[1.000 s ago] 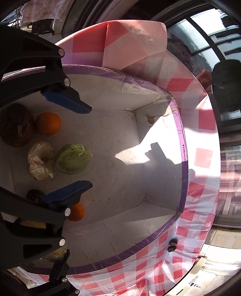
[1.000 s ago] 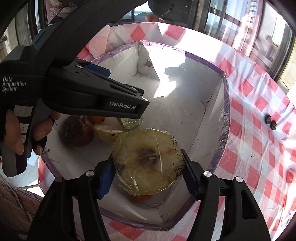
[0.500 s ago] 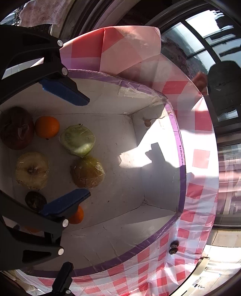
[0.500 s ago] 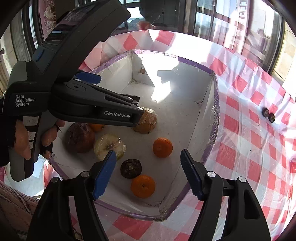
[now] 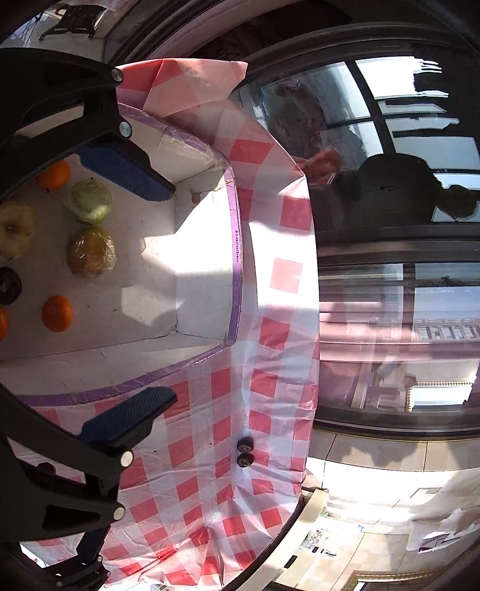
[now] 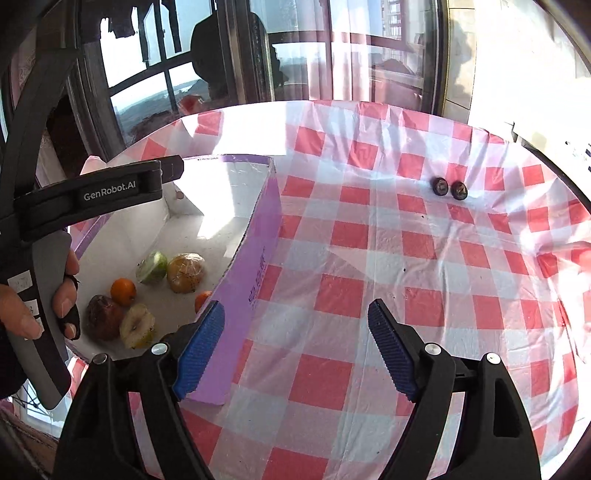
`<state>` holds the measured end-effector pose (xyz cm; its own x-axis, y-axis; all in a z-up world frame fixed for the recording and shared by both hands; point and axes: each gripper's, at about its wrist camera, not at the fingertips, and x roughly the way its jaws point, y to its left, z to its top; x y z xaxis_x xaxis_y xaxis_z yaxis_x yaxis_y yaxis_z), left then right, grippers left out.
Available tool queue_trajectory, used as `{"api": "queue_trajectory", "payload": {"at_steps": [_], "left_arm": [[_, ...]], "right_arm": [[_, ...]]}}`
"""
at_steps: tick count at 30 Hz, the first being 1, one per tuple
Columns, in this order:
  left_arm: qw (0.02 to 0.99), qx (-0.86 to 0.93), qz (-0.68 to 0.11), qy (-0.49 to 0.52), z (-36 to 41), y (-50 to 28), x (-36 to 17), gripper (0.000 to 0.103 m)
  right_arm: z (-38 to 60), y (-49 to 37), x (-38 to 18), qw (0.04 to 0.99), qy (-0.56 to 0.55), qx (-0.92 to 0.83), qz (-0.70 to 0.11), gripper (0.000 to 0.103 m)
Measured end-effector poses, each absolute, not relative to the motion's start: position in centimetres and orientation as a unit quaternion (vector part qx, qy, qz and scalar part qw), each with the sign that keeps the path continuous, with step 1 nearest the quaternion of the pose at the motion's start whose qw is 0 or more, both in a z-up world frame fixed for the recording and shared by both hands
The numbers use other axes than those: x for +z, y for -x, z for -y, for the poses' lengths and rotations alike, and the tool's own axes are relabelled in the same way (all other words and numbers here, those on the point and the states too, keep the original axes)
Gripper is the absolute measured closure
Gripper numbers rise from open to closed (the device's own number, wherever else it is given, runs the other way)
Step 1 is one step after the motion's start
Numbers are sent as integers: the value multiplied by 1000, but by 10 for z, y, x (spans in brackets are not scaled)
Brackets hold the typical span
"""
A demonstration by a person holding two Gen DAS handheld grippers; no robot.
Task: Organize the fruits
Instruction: 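Move both grippers back toward the two dark mangosteens on the tablecloth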
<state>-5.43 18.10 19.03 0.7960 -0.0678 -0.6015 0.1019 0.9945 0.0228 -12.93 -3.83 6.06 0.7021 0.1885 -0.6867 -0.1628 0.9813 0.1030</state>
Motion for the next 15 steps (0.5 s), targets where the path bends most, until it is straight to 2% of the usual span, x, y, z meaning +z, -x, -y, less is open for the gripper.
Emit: {"api": "queue_trajectory", "payload": {"at_steps": [6, 15], "left_arm": [[925, -160, -335, -81, -71, 55, 181, 2], [865, -169, -441, -169, 22, 31, 98, 2]], "right_arm": [[114, 119, 37, 910, -40, 46, -409, 25], [200, 97, 1, 889, -74, -1, -451, 25]]}}
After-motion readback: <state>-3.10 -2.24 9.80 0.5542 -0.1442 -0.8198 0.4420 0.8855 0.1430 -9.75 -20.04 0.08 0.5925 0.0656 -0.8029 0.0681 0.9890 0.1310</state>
